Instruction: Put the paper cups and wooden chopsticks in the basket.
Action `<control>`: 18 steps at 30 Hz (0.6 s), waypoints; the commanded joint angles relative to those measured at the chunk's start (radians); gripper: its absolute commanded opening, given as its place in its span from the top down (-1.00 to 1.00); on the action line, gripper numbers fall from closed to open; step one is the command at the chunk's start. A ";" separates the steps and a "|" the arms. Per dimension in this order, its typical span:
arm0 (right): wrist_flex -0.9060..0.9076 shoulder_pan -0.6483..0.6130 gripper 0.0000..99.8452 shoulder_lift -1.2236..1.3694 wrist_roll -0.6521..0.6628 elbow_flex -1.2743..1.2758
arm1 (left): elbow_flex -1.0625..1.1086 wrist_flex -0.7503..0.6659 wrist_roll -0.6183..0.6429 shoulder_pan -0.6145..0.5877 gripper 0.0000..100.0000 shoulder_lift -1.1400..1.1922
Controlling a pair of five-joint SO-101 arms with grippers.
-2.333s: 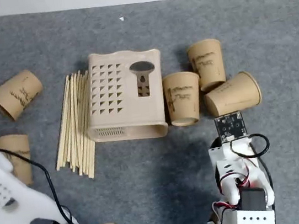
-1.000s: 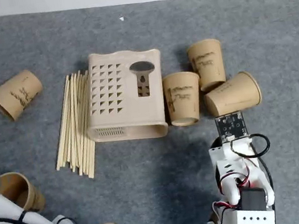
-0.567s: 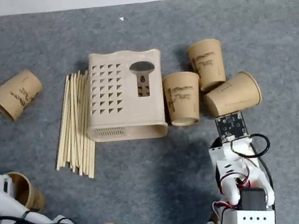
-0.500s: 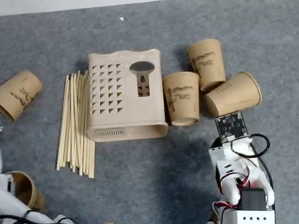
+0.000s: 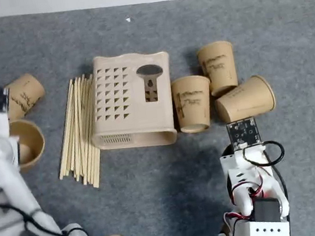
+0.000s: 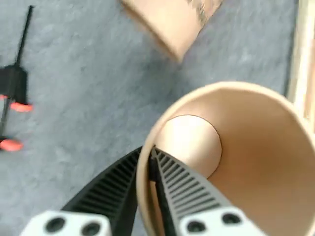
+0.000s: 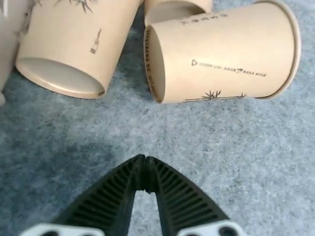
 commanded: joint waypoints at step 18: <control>-0.010 0.010 0.99 -0.007 0.008 0.117 | -0.803 0.457 0.107 -0.050 0.64 0.576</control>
